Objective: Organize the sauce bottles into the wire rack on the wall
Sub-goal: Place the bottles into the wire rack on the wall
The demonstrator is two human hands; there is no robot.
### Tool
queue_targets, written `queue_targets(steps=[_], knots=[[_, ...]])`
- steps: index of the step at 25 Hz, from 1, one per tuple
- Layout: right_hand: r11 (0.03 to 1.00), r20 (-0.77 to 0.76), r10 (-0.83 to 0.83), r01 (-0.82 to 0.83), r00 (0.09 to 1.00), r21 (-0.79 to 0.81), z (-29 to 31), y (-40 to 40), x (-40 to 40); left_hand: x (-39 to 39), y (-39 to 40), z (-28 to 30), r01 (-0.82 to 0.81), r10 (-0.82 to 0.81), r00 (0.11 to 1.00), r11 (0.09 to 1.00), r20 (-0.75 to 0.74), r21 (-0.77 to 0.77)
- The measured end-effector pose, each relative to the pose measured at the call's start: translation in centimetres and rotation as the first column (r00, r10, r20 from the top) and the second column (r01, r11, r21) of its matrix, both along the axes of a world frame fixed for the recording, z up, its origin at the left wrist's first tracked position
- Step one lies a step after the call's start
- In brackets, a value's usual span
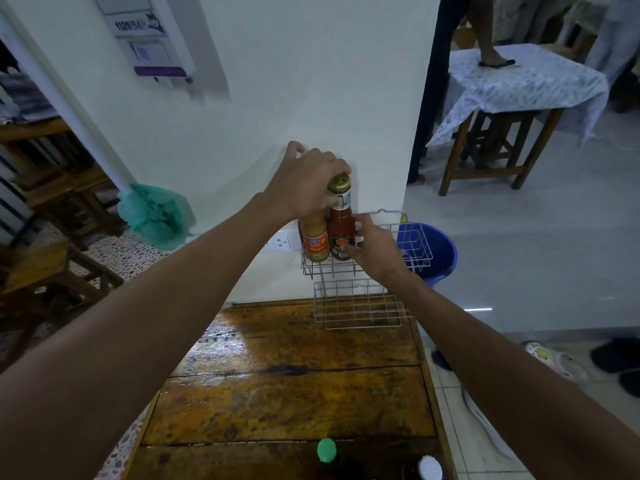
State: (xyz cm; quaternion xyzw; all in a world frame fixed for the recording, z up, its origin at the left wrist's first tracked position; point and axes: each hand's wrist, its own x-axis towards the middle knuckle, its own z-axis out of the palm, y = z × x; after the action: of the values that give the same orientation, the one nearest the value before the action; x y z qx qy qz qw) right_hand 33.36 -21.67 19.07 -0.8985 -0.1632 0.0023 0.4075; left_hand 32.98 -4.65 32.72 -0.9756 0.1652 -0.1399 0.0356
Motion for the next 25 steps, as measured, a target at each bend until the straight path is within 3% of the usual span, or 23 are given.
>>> queue_targets(steps=[9,25], knots=[[1.000,0.080,-0.016,0.018,0.997,-0.026,-1.0,0.6,0.2,0.3,0.0,-0.6,-0.029,0.029,0.999,1.000,0.045,-0.008],[0.999,0.022,-0.029,0.030,0.999,-0.044,-0.6,-0.1,0.1,-1.3,0.3,-0.6,-0.032,0.029,0.999,0.998,0.045,0.056]])
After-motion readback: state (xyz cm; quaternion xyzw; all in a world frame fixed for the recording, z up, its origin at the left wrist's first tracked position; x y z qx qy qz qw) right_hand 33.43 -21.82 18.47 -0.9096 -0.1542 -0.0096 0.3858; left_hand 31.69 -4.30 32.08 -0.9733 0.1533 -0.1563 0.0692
